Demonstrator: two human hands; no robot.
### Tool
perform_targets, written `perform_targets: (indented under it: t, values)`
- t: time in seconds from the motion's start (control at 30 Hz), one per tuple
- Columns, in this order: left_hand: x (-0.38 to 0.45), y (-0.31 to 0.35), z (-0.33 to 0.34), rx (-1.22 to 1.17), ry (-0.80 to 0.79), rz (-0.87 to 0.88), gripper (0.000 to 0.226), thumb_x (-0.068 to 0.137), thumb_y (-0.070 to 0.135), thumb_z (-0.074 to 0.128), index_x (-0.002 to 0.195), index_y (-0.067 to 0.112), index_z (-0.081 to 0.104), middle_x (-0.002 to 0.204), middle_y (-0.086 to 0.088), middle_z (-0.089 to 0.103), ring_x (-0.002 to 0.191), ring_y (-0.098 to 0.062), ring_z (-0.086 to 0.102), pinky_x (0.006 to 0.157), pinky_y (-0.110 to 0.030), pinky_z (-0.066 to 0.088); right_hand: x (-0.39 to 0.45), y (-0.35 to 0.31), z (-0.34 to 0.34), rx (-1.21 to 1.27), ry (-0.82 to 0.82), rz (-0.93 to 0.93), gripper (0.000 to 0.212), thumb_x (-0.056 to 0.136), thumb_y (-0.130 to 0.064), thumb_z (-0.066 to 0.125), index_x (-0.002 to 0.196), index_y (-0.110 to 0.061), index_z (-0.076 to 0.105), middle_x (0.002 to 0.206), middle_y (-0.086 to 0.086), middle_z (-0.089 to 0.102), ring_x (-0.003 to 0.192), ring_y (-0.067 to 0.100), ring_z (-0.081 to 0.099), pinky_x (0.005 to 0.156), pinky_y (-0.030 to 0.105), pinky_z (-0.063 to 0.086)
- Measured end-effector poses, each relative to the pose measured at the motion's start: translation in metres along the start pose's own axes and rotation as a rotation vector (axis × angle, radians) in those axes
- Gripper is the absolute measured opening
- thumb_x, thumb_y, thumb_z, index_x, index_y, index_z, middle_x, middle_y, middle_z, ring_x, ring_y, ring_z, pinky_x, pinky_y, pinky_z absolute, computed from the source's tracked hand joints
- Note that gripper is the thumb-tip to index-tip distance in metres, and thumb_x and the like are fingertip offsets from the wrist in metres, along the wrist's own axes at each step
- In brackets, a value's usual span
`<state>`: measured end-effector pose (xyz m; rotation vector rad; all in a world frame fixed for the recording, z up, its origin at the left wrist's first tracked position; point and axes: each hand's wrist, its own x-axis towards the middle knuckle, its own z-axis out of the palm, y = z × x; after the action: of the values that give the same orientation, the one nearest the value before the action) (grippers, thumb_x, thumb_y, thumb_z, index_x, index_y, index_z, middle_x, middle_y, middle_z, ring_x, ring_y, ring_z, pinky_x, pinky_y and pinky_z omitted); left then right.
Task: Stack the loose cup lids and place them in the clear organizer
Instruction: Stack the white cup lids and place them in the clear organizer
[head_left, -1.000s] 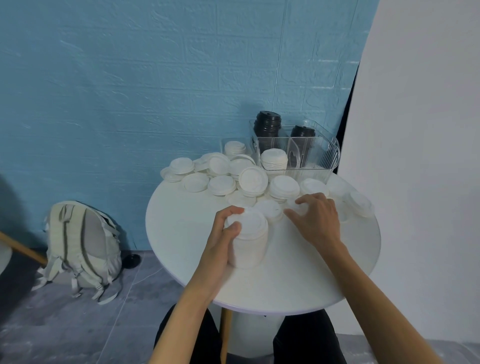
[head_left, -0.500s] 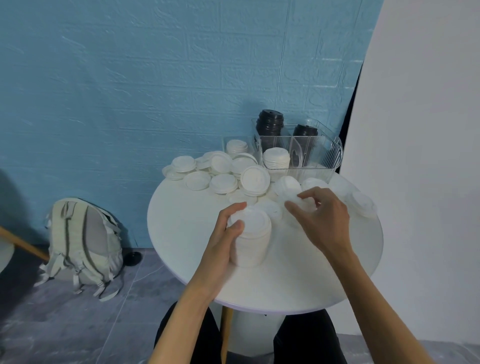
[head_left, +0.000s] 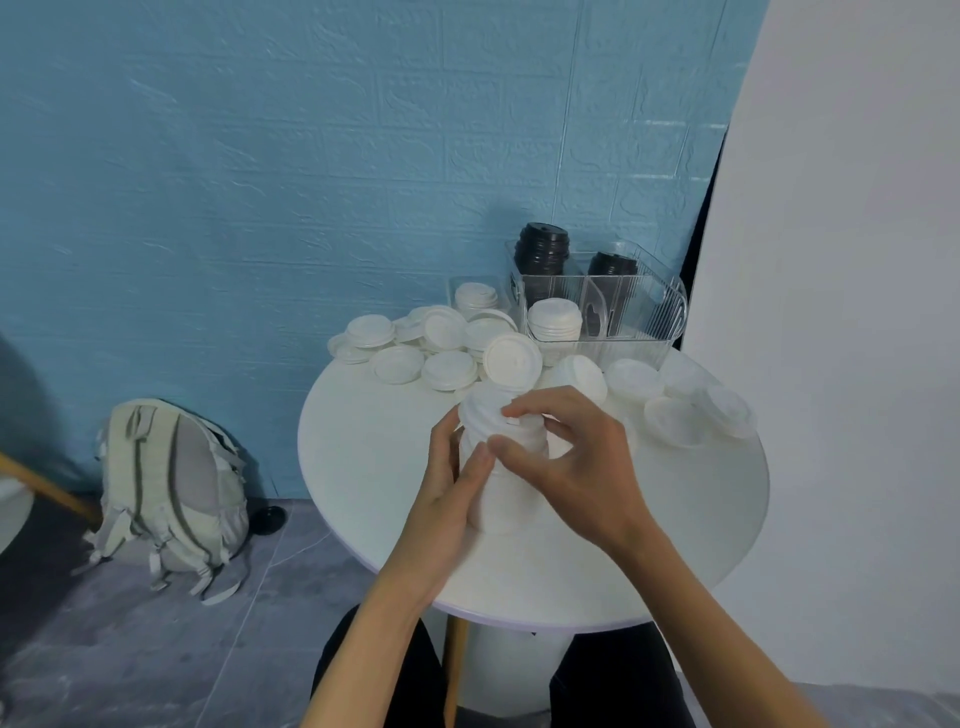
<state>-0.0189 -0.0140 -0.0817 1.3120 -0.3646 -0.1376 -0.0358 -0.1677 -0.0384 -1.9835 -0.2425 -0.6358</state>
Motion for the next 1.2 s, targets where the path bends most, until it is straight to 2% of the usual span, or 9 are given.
perform_targets:
  t: [0.2, 0.37, 0.5, 0.67, 0.77, 0.87, 0.93, 1.03, 1.2]
  values:
    - [0.0, -0.001, -0.001, -0.01, -0.001, -0.009, 0.06, 0.103, 0.033, 0.05, 0.151, 0.056, 0.021, 0.142, 0.024, 0.047, 0.116, 0.027, 0.049, 0.085, -0.004, 0.046, 0.0, 0.003, -0.004, -0.027, -0.021, -0.028, 0.026, 0.075, -0.026, 0.089, 0.098, -0.023, 0.078, 0.103, -0.014, 0.071, 0.105, 0.009, 0.068, 0.092, 0.031, 0.056]
    - [0.003, -0.003, -0.004, -0.121, -0.036, -0.007, 0.054, 0.098, 0.032, 0.058, 0.147, 0.05, 0.042, 0.152, 0.012, 0.053, 0.139, -0.01, 0.05, 0.105, -0.028, 0.046, -0.003, 0.007, -0.004, 0.012, -0.042, -0.017, 0.025, 0.077, -0.022, 0.089, 0.099, -0.022, 0.078, 0.103, -0.012, 0.071, 0.105, 0.012, 0.068, 0.093, 0.031, 0.056]
    - [0.003, -0.002, -0.003, -0.192, -0.051, -0.039, 0.056, 0.093, 0.026, 0.052, 0.147, 0.039, 0.045, 0.146, 0.004, 0.059, 0.134, -0.017, 0.056, 0.099, -0.029, 0.049, -0.007, 0.012, -0.006, 0.018, -0.103, -0.025, 0.026, 0.077, -0.022, 0.089, 0.101, -0.023, 0.076, 0.108, -0.014, 0.069, 0.11, 0.013, 0.066, 0.095, 0.033, 0.054]
    - [0.002, -0.002, -0.003, -0.071, -0.001, -0.049, 0.046, 0.095, 0.054, 0.055, 0.14, 0.046, 0.049, 0.149, 0.004, 0.055, 0.138, -0.018, 0.053, 0.115, -0.046, 0.041, -0.011, 0.016, -0.007, -0.019, -0.156, -0.106, 0.028, 0.078, -0.025, 0.088, 0.104, -0.022, 0.077, 0.115, -0.011, 0.07, 0.117, 0.008, 0.064, 0.1, 0.024, 0.049]
    - [0.004, -0.005, -0.005, -0.027, 0.007, -0.056, 0.038, 0.095, 0.045, 0.055, 0.133, 0.044, 0.053, 0.145, 0.004, 0.059, 0.135, -0.019, 0.055, 0.114, -0.043, 0.041, -0.011, 0.019, -0.012, 0.039, -0.215, -0.069, 0.026, 0.083, -0.028, 0.083, 0.108, -0.022, 0.078, 0.118, -0.012, 0.071, 0.122, 0.008, 0.062, 0.104, 0.022, 0.046]
    - [0.006, -0.004, -0.004, 0.016, 0.028, -0.048, 0.035, 0.089, 0.04, 0.056, 0.124, 0.045, 0.057, 0.135, 0.01, 0.064, 0.127, -0.014, 0.058, 0.098, -0.022, 0.045, 0.001, 0.026, -0.024, 0.181, -0.218, 0.059, 0.019, 0.094, -0.018, 0.071, 0.113, -0.017, 0.076, 0.117, -0.008, 0.073, 0.118, 0.007, 0.064, 0.103, 0.027, 0.05]
    - [0.006, -0.005, -0.002, 0.019, 0.027, -0.054, 0.041, 0.083, 0.045, 0.059, 0.124, 0.045, 0.056, 0.132, 0.011, 0.064, 0.125, -0.015, 0.058, 0.098, -0.027, 0.044, 0.01, 0.039, -0.031, -0.058, -0.133, 0.057, 0.024, 0.095, -0.022, 0.071, 0.119, -0.023, 0.072, 0.123, -0.009, 0.069, 0.119, 0.005, 0.062, 0.106, 0.035, 0.048]
    - [0.006, -0.005, -0.003, 0.025, 0.03, -0.056, 0.053, 0.076, 0.055, 0.06, 0.127, 0.044, 0.055, 0.134, 0.009, 0.062, 0.128, -0.021, 0.055, 0.107, -0.041, 0.039, 0.016, 0.049, -0.033, -0.455, -0.276, 0.208, 0.054, 0.091, -0.048, 0.071, 0.141, -0.031, 0.057, 0.145, -0.007, 0.055, 0.134, 0.015, 0.05, 0.116, 0.04, 0.036]
    - [0.005, -0.003, -0.002, 0.007, 0.03, -0.058, 0.046, 0.076, 0.051, 0.062, 0.122, 0.044, 0.059, 0.13, 0.011, 0.064, 0.123, -0.014, 0.058, 0.098, -0.031, 0.042, 0.017, 0.054, -0.024, -0.692, -0.411, 0.247, 0.067, 0.09, -0.058, 0.065, 0.151, -0.04, 0.043, 0.157, -0.006, 0.041, 0.14, 0.024, 0.038, 0.112, 0.039, 0.026]
